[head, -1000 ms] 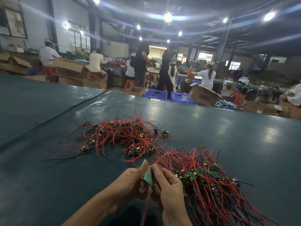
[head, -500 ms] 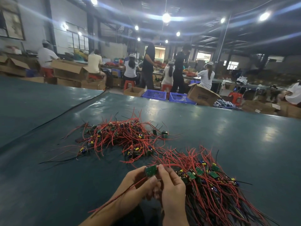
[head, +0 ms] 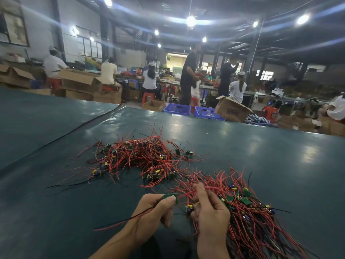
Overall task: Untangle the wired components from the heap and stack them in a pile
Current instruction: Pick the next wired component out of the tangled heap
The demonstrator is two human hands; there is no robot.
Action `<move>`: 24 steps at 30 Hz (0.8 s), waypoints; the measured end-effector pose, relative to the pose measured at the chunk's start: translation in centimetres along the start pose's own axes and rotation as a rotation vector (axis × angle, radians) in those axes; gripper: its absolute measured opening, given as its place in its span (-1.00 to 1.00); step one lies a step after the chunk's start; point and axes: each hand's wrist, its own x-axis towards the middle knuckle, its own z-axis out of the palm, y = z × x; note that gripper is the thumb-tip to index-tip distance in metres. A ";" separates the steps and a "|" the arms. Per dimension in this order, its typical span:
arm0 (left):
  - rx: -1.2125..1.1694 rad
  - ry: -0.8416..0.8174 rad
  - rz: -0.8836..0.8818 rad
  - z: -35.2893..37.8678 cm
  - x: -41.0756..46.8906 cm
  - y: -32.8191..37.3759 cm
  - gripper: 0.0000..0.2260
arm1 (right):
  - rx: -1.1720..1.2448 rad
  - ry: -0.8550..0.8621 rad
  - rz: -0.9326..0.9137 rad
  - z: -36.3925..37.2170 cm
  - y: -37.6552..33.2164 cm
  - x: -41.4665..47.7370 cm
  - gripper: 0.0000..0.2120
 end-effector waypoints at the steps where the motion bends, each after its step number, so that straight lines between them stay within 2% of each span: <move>1: -0.077 -0.019 0.153 1.2 -1.5 -1.4 -0.57 | 0.065 0.046 0.023 -0.5 -0.4 0.5 -0.84; 2: -0.107 0.028 0.215 1.0 -1.7 -2.0 -0.57 | 0.118 0.087 0.033 -1.0 -0.8 0.9 -0.83; 4: -0.121 0.027 0.225 0.6 -2.0 -1.3 -0.58 | 0.178 0.135 0.033 -1.6 -1.2 1.4 -0.82; 7: -0.155 0.030 0.199 1.4 -1.9 -1.8 -0.58 | 0.178 0.116 0.038 -1.3 -1.0 1.3 -0.82; 10: -0.137 -0.002 0.167 1.3 -1.9 -2.0 -0.57 | 0.043 -0.043 0.047 -0.2 0.1 0.5 -0.74; 12: -0.105 0.003 0.164 1.7 -2.1 -2.1 -0.59 | -0.090 -0.183 0.001 0.7 1.0 -0.3 -0.76; 14: -0.097 -0.007 0.151 1.8 -2.2 -2.0 -0.62 | -0.156 -0.235 -0.050 1.3 1.4 -0.9 -0.78; 16: -0.094 -0.027 0.145 1.7 -2.2 -1.7 -0.62 | -0.140 -0.182 -0.047 1.0 0.9 -0.8 -0.75; 21: -0.167 -0.012 0.106 1.6 -2.1 -1.3 -0.60 | 0.080 0.002 0.010 -0.9 -0.9 0.8 -0.74; 24: -0.241 -0.051 0.030 1.3 -2.1 -1.9 -0.57 | 0.055 -0.019 -0.005 -0.6 -0.6 0.4 -0.69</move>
